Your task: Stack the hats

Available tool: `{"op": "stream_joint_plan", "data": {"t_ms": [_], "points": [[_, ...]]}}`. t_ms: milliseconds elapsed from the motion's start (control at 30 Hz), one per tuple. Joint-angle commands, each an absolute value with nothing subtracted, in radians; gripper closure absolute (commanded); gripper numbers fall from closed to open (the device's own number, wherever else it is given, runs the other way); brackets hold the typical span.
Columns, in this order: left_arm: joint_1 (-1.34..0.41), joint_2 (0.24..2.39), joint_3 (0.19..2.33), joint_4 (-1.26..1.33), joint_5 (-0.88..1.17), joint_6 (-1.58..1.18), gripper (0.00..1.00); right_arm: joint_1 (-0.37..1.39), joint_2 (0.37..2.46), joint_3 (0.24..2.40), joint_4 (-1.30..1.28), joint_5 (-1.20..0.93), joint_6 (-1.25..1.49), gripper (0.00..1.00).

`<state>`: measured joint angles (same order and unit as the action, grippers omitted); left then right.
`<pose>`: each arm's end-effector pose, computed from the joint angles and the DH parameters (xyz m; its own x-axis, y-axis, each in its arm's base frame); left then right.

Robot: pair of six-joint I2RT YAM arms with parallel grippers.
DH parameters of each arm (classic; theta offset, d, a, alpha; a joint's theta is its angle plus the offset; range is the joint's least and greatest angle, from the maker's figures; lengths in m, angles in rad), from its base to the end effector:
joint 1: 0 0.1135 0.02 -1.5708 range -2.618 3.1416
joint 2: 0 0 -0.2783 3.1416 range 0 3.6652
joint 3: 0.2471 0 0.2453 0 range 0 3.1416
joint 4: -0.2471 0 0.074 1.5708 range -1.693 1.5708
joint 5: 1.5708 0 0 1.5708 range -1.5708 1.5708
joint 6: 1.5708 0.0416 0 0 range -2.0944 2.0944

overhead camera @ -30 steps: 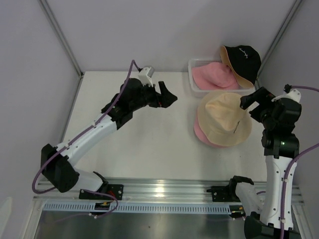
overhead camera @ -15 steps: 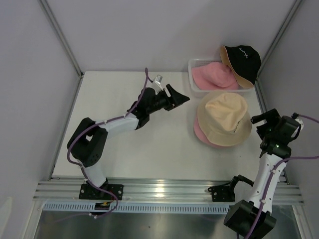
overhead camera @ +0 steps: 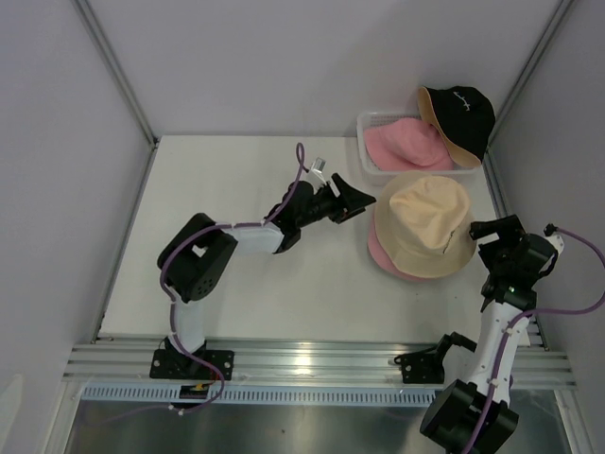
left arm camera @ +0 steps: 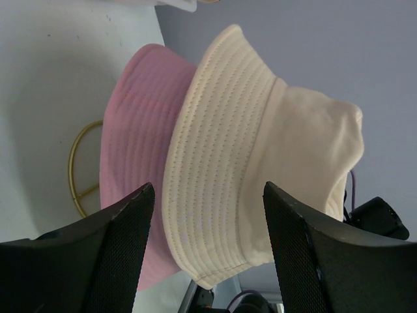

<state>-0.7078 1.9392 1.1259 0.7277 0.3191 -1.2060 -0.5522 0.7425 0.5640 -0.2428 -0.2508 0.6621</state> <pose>0.3261 -0.2962 0.2318 -0.8218 -0.4643 -0.3304 0.2443 0.2368 -0.9403 0.1450 -0.0772 0.2717 -0.0807 0.7493 -0.6573 0.4628 0.6123 0.6411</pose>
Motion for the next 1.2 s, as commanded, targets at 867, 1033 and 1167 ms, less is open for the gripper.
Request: {"op": "stream_joint_plan", "data": {"t_ms": [867, 1033, 1167], "points": [[-0.761, 2.148, 1.287, 0.971, 0.342, -1.33, 0.43, -0.557, 0.897, 0.606, -0.109, -0.321, 0.624, 0.11], [-0.761, 2.132, 1.275, 0.93, 0.327, -1.331, 0.96, -0.557, 0.899, 0.615, -0.115, -0.302, 0.621, 0.11], [-0.761, 2.1, 1.24, 0.862, 0.273, -1.318, 0.99, -0.557, 0.897, 0.615, -0.127, -0.299, 0.626, 0.12]]}}
